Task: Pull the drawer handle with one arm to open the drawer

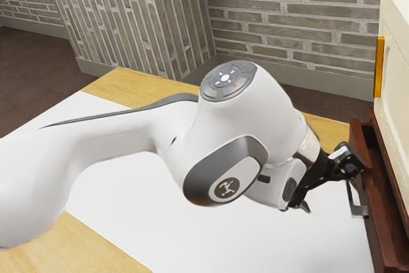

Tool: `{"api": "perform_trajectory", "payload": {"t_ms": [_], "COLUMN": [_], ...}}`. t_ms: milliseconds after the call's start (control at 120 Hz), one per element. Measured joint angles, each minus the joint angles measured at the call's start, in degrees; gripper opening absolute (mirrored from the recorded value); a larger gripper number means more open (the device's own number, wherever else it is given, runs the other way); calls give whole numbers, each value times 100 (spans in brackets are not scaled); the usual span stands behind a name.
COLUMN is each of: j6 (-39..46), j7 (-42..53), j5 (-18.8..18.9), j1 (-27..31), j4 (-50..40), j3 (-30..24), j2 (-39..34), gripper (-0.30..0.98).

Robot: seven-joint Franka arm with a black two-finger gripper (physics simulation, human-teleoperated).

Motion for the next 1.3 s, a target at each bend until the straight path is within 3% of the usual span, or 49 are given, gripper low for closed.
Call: {"api": "perform_trajectory", "payload": {"t_ms": [458,758,1167,1300], "j6": [16,68,125,152], "j7": [21,36,58,67], "j5": [11,4,24,27], "j1": [106,15,4,0], "j4": [-678,-1199,-1610,-1781], "j3": [31,37,313,321], "j2": [-562,-1037,-1403,-1585], "gripper": [68,61,68,65]}}
